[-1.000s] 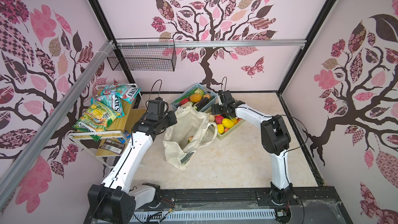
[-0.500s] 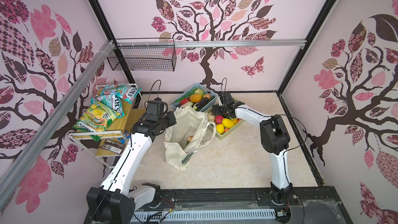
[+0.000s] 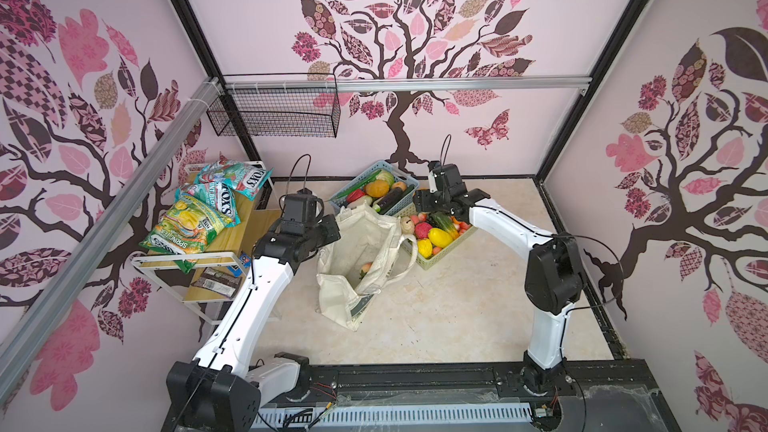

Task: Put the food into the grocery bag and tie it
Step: 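Carry the yellow fruit with the right gripper into the tote bag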

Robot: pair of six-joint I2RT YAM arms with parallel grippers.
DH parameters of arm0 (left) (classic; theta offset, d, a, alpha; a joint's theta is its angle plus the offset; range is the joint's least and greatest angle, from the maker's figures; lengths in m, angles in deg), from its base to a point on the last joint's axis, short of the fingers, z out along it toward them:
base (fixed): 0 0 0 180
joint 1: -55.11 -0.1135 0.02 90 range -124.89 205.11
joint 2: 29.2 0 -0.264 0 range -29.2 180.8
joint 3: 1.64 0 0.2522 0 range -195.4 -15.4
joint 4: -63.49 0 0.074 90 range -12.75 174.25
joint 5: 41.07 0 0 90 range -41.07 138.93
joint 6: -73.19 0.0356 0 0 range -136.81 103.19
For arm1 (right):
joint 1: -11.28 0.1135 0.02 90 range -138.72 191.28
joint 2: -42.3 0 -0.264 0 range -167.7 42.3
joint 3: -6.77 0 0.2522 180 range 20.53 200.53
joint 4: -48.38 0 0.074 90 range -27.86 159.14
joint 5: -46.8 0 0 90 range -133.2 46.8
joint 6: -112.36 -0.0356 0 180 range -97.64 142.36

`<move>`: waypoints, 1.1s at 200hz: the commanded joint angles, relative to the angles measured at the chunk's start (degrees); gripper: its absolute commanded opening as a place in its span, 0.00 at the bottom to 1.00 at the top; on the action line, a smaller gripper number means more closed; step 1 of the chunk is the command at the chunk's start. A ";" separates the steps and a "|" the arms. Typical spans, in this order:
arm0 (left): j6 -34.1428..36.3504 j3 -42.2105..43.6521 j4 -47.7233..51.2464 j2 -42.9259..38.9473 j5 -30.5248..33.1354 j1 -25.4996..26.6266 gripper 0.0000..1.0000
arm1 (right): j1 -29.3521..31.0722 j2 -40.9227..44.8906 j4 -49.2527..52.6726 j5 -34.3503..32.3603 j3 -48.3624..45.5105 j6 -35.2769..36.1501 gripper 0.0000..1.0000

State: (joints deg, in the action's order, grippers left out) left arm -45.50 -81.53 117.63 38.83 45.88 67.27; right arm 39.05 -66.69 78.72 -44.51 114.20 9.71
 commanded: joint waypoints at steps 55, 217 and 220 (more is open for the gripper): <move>-0.22 -1.88 -0.94 -0.64 0.76 0.68 0.04 | 3.73 14.31 -0.95 2.82 -4.86 0.92 0.76; -0.91 -2.36 -0.68 -0.62 1.22 1.97 0.04 | 25.54 14.81 -6.26 5.83 -8.05 -0.33 0.76; -0.90 -2.36 -0.67 -0.69 1.27 1.98 0.04 | 25.76 14.57 -6.49 5.94 -8.10 -0.39 0.76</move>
State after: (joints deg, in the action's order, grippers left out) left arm -45.87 -81.53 117.61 38.85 47.00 68.82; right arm 63.77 -49.25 74.17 -39.98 105.96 10.41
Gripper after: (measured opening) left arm 0.050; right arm 0.761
